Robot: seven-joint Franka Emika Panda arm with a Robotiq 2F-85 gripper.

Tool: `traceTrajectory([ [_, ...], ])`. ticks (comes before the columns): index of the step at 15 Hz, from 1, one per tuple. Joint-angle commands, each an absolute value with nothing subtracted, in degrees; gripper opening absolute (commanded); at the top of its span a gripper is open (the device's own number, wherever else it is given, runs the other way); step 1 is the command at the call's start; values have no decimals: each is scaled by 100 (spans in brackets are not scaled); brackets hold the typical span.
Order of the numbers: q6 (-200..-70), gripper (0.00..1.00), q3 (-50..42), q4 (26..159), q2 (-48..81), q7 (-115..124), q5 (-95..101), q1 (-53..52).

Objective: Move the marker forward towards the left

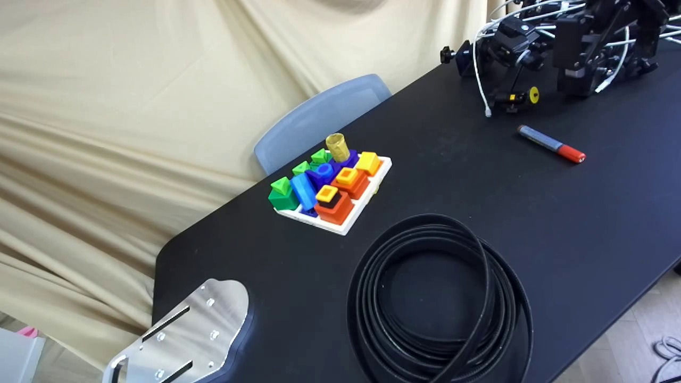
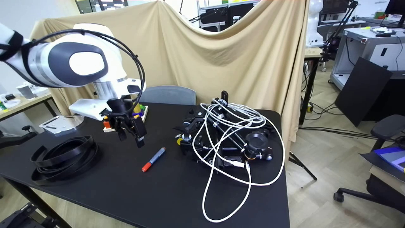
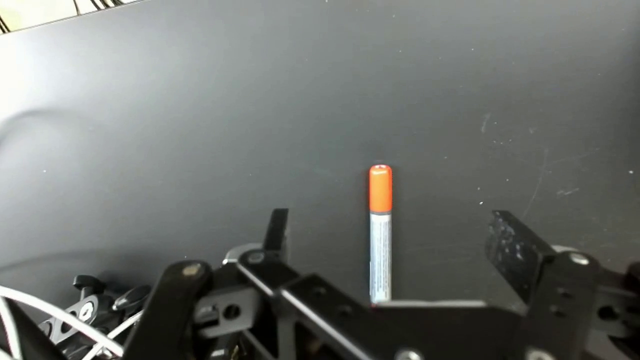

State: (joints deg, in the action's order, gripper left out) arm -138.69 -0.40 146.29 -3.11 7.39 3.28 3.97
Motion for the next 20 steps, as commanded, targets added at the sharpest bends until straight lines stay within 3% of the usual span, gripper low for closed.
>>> traceTrajectory([
  [1, -14130, 100, -67, 14632, -213, 955, 425, 329],
  [11, -16073, 100, -162, 14493, 1232, 944, 232, 205],
  [18, -16386, 100, 48, 14237, 1955, 420, -390, 375],
  [19, -16382, 75, 54, 14193, 2019, 365, -452, 394],
  [20, -16363, 74, 61, 14153, 2070, 306, -492, 407],
])
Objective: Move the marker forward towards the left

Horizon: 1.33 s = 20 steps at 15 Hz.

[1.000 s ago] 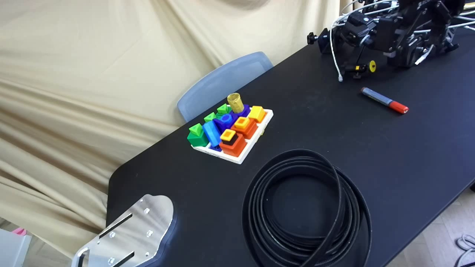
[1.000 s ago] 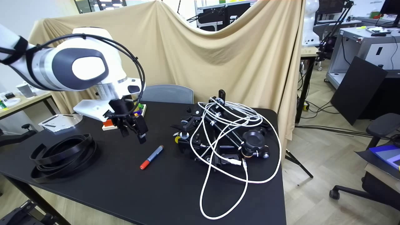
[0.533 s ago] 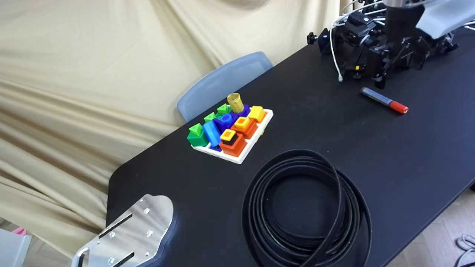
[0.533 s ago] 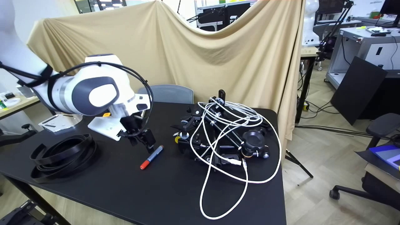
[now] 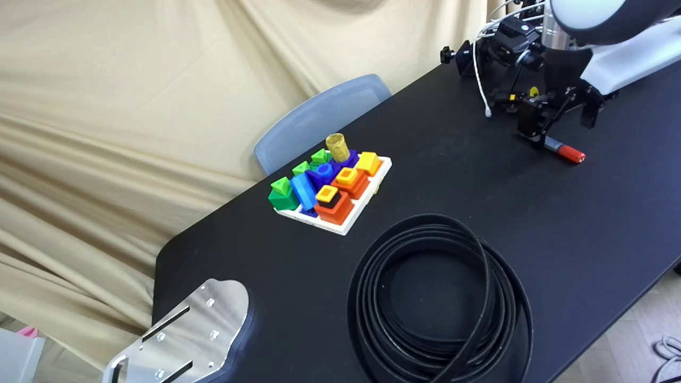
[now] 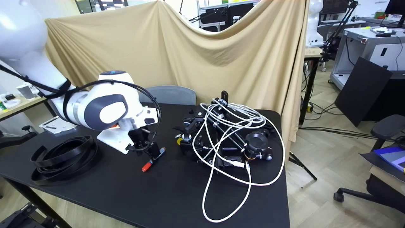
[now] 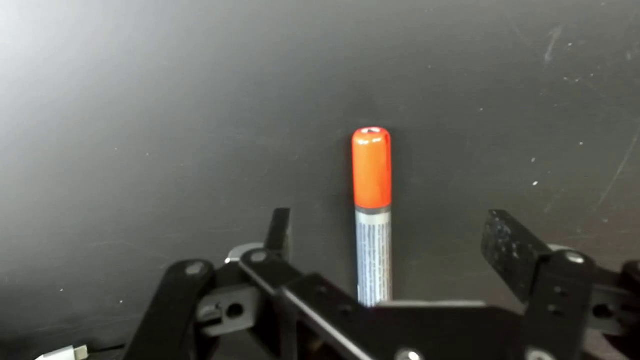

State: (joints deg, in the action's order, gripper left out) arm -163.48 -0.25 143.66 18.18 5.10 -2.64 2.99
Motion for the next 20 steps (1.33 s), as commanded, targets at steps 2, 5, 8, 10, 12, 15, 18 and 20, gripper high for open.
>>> traceTrajectory([
  [2, -16357, 60, 55, 14089, 2150, 240, -545, 419],
  [5, -16323, 38, 49, 14008, 2235, 171, -591, 449],
  [8, -16304, 19, 51, 13966, 2275, 134, -610, 482],
  [10, -16291, 5, 32, 13948, 2279, 127, -599, 485],
  [12, -16260, 5, 11, 13917, 2277, 127, -579, 485],
  [15, -16173, 5, -22, 13825, 2263, 140, -494, 411],
  [18, -15980, 5, -76, 13622, 2202, 214, -300, 205],
  [20, -15832, 5, -91, 13426, 2215, 265, -185, 53],
])
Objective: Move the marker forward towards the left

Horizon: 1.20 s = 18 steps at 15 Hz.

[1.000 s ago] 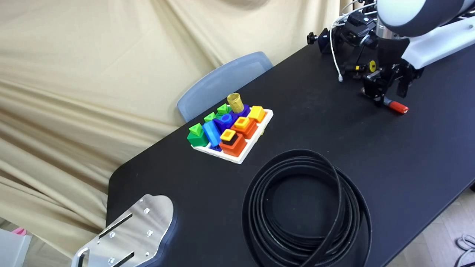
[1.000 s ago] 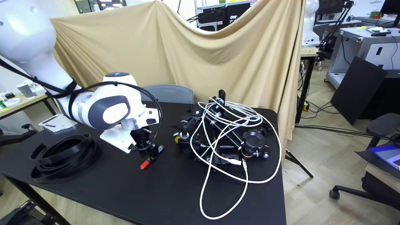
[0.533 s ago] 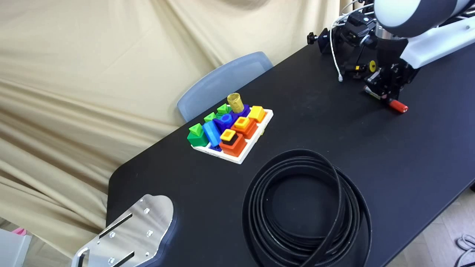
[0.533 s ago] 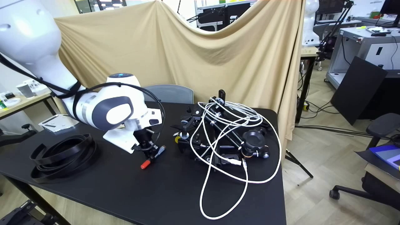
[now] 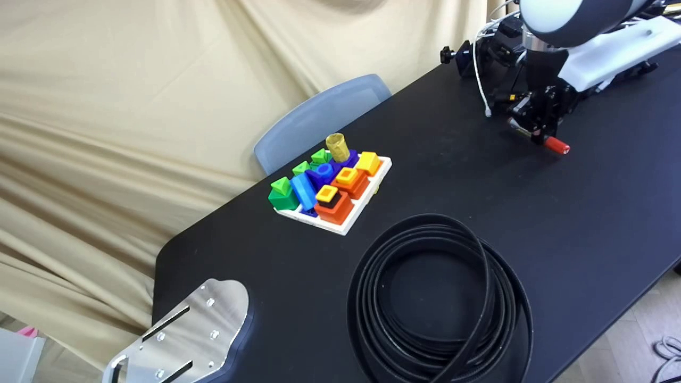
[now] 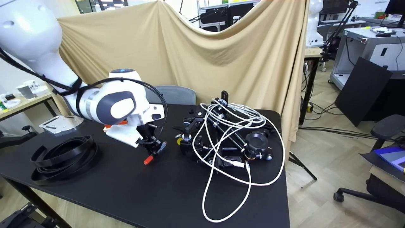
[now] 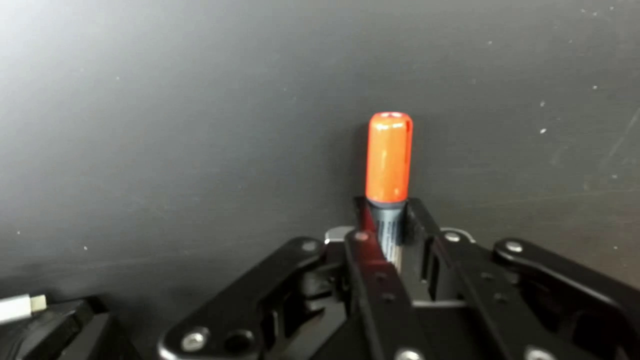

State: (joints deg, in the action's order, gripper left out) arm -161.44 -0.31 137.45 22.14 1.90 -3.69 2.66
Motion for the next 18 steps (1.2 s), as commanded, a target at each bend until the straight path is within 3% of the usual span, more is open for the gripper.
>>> traceTrajectory([
  [1, -15761, 5, -72, 13321, 2227, 268, -142, -11],
  [18, -15320, 5, 361, 11798, 3281, 276, -115, -613],
])
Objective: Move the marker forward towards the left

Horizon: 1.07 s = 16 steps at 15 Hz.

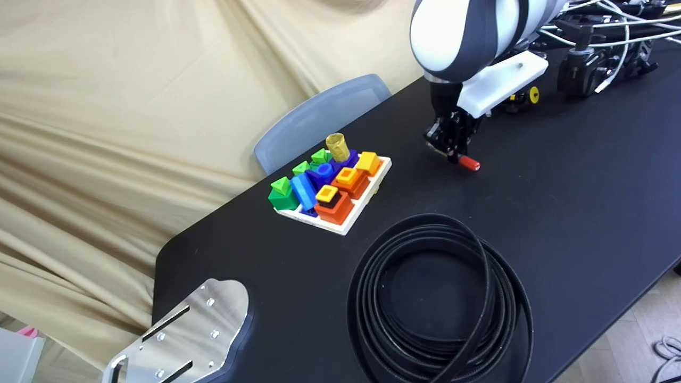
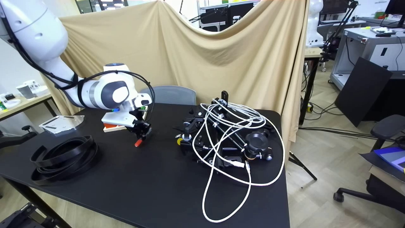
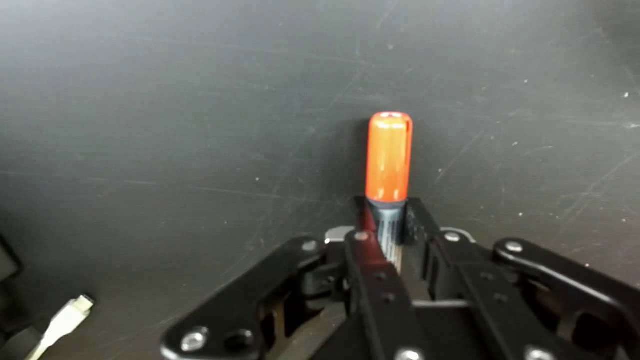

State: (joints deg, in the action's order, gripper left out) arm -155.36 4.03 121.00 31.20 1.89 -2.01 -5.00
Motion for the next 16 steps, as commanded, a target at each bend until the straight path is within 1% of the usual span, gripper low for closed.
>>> traceTrajectory([
  [1, -15314, 5, 349, 11773, 3303, 294, -109, -651],
  [2, -15284, 46, 334, 11758, 3298, 319, -105, -685],
  [3, -15260, 47, 332, 11755, 3284, 321, -105, -706],
  [4, -15232, 51, 329, 11759, 3264, 327, -104, -723],
  [5, -15195, 59, 339, 11807, 3183, 352, -114, -749],
  [7, -15150, 72, 338, 11848, 3095, 373, -116, -777],
  [10, -15109, 93, 309, 11926, 2952, 420, -99, -817],
  [11, -15052, 98, 299, 11964, 2875, 444, -100, -824],
  [13, -14808, 100, 326, 12029, 2705, 470, -168, -782],
  [16, -14344, 100, 331, 12153, 2431, 456, -210, -702],
])
